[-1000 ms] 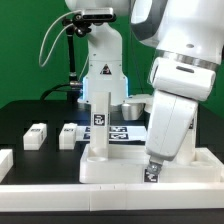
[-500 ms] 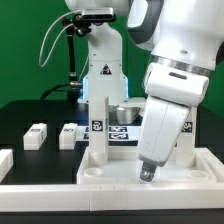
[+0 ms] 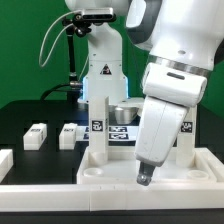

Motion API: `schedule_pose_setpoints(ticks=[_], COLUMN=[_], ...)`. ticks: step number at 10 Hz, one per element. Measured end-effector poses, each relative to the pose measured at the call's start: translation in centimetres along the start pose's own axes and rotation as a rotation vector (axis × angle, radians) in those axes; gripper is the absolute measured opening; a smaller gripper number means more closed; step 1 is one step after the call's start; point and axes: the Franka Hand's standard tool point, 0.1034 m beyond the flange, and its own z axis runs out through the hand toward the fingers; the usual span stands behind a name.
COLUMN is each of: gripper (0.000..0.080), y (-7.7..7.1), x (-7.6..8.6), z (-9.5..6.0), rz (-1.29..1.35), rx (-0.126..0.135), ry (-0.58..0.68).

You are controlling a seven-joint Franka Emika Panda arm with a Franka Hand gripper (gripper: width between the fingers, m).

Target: Assemble desk

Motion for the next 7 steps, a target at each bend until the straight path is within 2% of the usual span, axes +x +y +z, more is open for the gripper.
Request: schedule_pose_setpoints(ticks=[4,5,6,7], gripper=[0.0649,0.0649,0.0649,0.0649], y=[0.2,0.6,1.3,2.1], x=[-0.3,-1.5,-3.5,-5.7], z=[-0.3,-1.9,-4.2,-5.8], rz=[0.005,0.016,0.036,0.064], rx=[-0.003,0.022,0.04,0.059], ry=[0.001,-0.021,-0.037,-0.055])
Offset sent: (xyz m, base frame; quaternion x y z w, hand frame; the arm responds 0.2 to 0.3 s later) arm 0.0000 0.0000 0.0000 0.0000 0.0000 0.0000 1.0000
